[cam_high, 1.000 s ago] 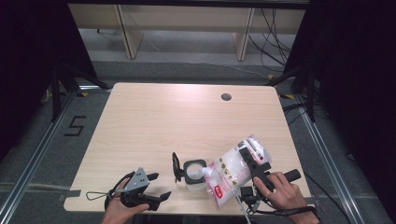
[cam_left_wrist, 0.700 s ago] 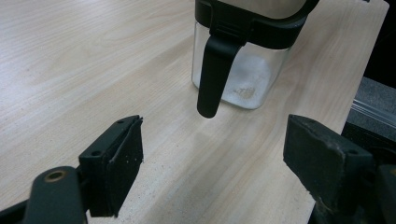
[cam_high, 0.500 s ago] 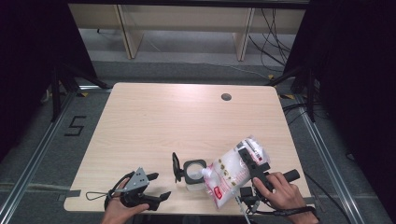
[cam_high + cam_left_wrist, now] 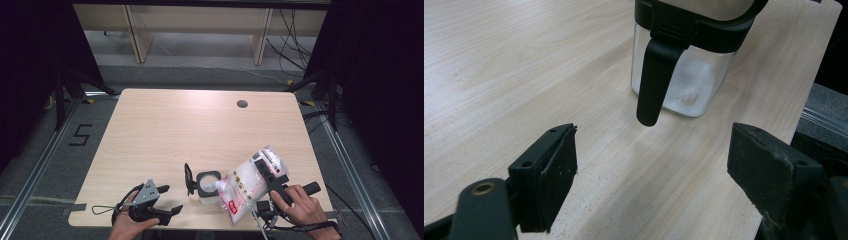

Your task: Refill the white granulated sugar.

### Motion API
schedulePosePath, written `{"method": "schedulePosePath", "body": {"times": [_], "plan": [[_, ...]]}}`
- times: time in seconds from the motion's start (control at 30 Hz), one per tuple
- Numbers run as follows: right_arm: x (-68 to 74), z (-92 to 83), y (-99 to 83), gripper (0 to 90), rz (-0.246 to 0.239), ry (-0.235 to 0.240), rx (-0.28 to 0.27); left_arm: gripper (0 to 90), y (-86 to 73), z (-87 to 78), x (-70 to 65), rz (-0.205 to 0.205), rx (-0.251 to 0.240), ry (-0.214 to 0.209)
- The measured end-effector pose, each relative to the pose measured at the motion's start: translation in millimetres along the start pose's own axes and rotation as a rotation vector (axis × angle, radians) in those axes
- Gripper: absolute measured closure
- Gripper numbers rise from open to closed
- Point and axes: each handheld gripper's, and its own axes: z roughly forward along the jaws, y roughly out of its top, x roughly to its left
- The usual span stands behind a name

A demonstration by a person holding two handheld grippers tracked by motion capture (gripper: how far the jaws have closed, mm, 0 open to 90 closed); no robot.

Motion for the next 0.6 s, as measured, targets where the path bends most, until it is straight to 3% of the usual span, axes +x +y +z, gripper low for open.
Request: {"method": "schedulePosePath", "body": {"times": [0.03,0.23,0.3,0.33,0.37,0.43,0.47,0.5,0.57,0.6], "plan": [[-2.0,-0.3,0.3,40.9,-0.023,-0.013,-0.008,19.4,0.1,-0.2,0.0,0.003,0.001,-0.002],[-2.6,-0.8,-0.2,40.9,-0.023,-0.015,-0.013,19.4,0.1,-0.8,0.4,0.004,0.003,0.003],[-2.8,-0.7,-0.2,40.9,-0.002,-0.004,-0.003,19.4,0.6,-1.6,1.1,0.011,0.008,0.007],[-2.9,0.1,-1.1,40.9,-0.024,-0.014,-0.020,19.4,0.5,-1.2,-0.3,-0.002,-0.007,0.009],[-2.3,0.0,-1.5,40.9,-0.023,-0.002,-0.012,19.4,0.8,-1.8,0.8,0.015,-0.001,0.009],[1.3,-0.5,-1.5,40.9,0.025,0.008,0.000,19.3,0.5,-2.0,1.7,0.021,0.004,0.003],[1.2,-0.3,-1.3,40.9,0.025,0.003,-0.001,19.4,0.7,-2.6,1.2,0.018,0.009,0.014],[-1.3,0.0,-1.2,40.9,-0.006,0.001,-0.007,19.4,0.9,-2.4,1.4,0.020,0.007,0.011],[-1.0,0.7,-2.1,40.9,-0.003,-0.007,-0.017,19.4,1.3,-3.0,3.5,0.052,0.019,0.009],[-1.1,0.9,-2.3,40.9,0.000,-0.002,-0.017,19.4,0.8,-2.1,1.6,0.027,0.004,0.004]]}}
